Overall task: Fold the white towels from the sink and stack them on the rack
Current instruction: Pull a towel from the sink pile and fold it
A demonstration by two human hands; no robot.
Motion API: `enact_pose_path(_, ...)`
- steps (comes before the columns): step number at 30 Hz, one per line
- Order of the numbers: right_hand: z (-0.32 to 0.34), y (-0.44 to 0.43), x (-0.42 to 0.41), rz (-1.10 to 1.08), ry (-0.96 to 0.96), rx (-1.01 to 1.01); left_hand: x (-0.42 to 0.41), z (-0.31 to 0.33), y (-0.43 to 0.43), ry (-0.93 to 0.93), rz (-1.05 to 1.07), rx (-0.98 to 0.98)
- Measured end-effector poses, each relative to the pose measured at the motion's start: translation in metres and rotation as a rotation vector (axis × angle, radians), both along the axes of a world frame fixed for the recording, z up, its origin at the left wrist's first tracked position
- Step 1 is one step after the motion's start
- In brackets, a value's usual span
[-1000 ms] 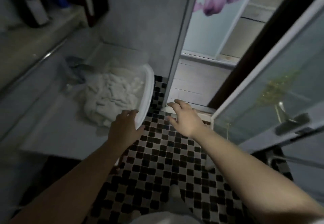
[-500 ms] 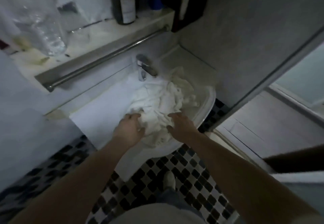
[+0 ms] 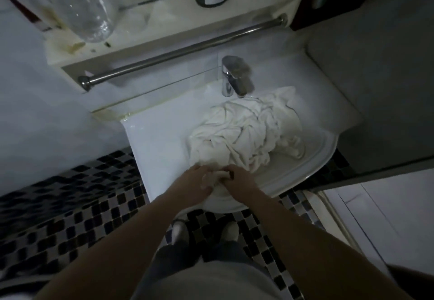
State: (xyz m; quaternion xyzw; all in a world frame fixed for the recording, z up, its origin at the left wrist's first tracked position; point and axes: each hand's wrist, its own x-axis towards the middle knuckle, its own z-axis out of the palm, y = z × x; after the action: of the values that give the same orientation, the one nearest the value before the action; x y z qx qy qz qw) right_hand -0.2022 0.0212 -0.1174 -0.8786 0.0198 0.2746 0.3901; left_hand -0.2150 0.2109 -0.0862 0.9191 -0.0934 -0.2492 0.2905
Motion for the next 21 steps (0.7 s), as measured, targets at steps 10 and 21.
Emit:
enact_pose_path(10, 0.070, 0.002, 0.031, 0.063, -0.051, 0.176, 0.024, 0.019, -0.002, -0.207, 0.014, -0.208)
enact_pose_path(21, 0.150, -0.025, 0.049, -0.107, -0.448, 0.003, 0.061, 0.039, 0.019, -0.228, -0.012, -0.257)
